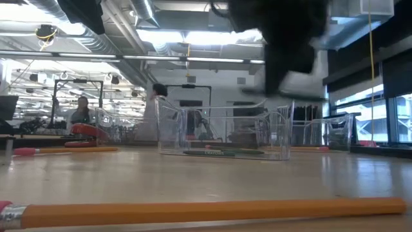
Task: Sort crayons/erasers/pens/pencils in bins
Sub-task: Put the green crayon into the middle transparent bin
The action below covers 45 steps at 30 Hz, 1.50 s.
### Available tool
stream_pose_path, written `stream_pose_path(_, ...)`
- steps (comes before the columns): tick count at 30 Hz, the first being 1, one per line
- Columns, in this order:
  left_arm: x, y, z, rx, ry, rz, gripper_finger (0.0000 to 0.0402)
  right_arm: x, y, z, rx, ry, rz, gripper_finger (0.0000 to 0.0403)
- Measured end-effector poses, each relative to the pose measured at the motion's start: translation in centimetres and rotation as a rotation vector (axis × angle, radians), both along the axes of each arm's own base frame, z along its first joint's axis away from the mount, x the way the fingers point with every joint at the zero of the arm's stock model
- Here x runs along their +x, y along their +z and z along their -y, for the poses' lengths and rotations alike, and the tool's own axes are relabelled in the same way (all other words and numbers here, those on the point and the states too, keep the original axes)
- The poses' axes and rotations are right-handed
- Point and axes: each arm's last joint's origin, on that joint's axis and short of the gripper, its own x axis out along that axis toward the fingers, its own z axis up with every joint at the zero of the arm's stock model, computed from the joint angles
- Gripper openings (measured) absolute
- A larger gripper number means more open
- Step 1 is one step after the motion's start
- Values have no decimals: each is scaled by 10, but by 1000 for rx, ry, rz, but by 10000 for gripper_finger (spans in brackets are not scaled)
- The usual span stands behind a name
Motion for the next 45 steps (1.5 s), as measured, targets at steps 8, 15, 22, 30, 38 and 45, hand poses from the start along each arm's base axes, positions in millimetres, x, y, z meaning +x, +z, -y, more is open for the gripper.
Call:
stream_pose_path(8,0,0,0,0,0,0,83,28,50,38,-97,82,126,31)
stream_pose_path(15,0,0,0,0,0,0,83,38,70,100,-252,104,119,31)
stream_pose_path(22,0,0,0,7,4,4,83,41,47,154,-281,76,24,31)
stream_pose_path(30,3,2,1,4,15,47,83,41,-9,176,-260,78,-109,32)
stream_pose_path(38,5,3,1,-5,16,65,83,41,-36,178,-232,107,-94,32)
stream_pose_path(45,5,4,1,17,30,78,83,39,-44,178,-232,99,-79,32)
